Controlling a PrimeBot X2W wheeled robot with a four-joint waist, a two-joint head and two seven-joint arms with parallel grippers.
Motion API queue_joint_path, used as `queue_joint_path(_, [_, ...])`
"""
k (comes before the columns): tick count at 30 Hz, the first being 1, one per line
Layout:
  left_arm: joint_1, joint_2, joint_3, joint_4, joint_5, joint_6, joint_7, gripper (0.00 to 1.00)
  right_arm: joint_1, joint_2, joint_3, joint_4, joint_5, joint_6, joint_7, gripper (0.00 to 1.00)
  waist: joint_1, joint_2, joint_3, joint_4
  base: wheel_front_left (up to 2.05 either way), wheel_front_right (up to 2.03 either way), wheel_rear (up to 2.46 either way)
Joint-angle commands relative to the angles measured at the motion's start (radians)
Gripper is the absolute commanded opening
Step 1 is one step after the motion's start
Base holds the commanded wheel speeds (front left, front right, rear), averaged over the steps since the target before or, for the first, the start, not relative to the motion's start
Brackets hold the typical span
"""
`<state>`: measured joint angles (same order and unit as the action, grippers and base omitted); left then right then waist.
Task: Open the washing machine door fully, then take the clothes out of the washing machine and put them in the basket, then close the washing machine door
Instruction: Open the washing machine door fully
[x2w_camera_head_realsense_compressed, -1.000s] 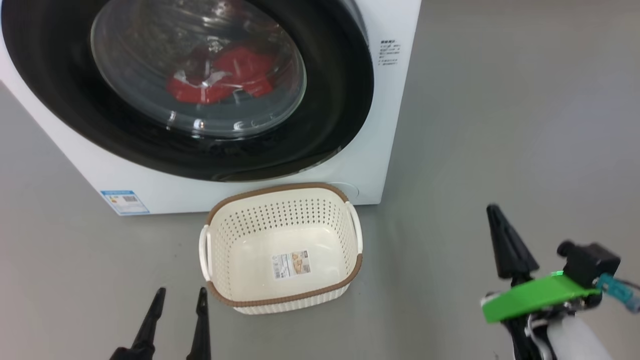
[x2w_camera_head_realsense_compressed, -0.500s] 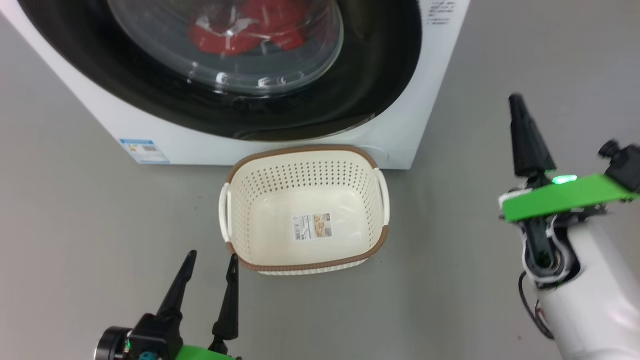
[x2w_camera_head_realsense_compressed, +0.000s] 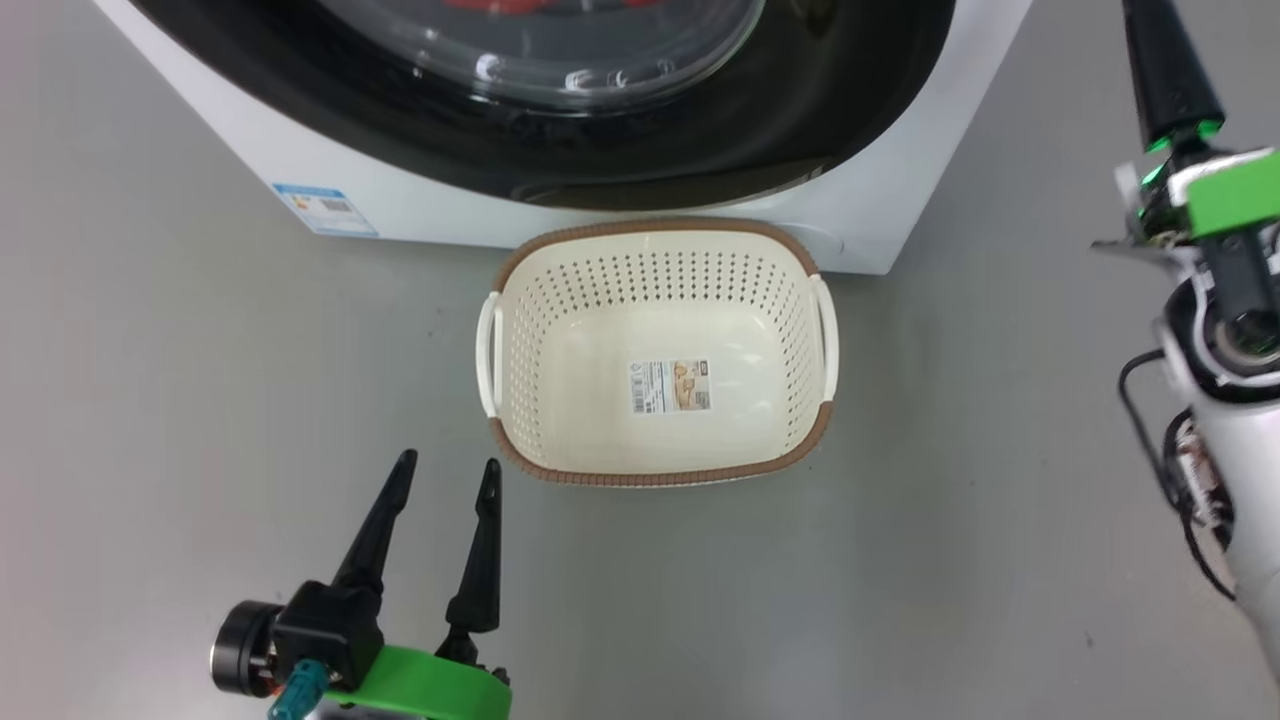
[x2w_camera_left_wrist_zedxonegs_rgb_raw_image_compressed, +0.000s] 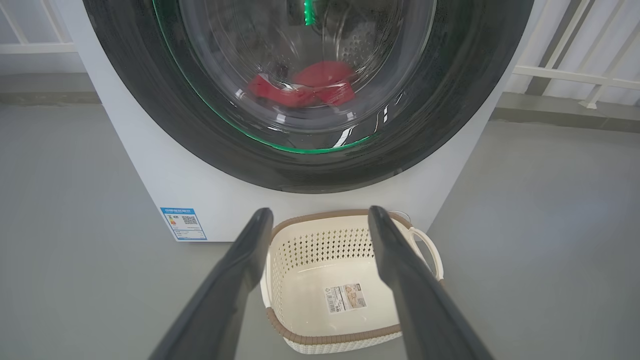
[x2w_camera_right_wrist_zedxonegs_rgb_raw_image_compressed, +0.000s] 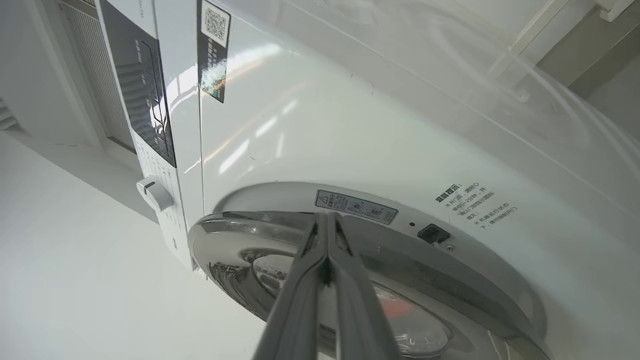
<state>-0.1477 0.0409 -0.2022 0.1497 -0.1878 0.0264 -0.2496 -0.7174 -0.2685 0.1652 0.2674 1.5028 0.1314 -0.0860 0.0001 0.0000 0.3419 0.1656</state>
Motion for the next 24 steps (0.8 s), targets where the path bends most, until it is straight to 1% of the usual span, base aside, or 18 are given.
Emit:
queue_joint_path(1, [-0.023, 0.009, 0.023, -0.019, -0.007, 0.006, -0.012, 1.00, -0.031, -0.009, 0.003, -0.033, 0.039, -0.001, 0.037, 0.00, 0.0000, 0.0000, 0.032, 0.021, 0.00, 0.00, 0.00])
queue_joint_path(3, [-0.033, 0.009, 0.016, -0.018, -0.012, 0.008, -0.012, 1.00, -0.055, -0.020, -0.002, -0.029, 0.090, -0.001, 0.100, 0.00, 0.0000, 0.0000, 0.044, 0.027, 0.00, 0.00, 0.00])
queue_joint_path(8, [-0.052, 0.009, -0.004, -0.014, -0.021, 0.010, -0.012, 1.00, -0.112, -0.057, -0.001, 0.012, 0.144, -0.001, 0.239, 0.00, 0.0000, 0.0000, 0.066, 0.042, 0.00, 0.00, 0.00])
queue_joint_path(16, [-0.072, 0.009, -0.030, -0.013, -0.039, 0.017, -0.012, 1.00, -0.204, -0.078, -0.035, 0.086, 0.207, -0.001, 0.393, 0.00, -0.0001, 0.0000, 0.097, 0.057, 0.00, 0.00, 0.00])
queue_joint_path(24, [-0.094, 0.009, -0.048, -0.014, -0.052, 0.023, -0.012, 1.00, -0.296, -0.091, -0.038, 0.181, 0.249, -0.001, 0.540, 0.00, -0.0001, 0.0000, 0.126, 0.070, 0.00, 0.00, 0.00])
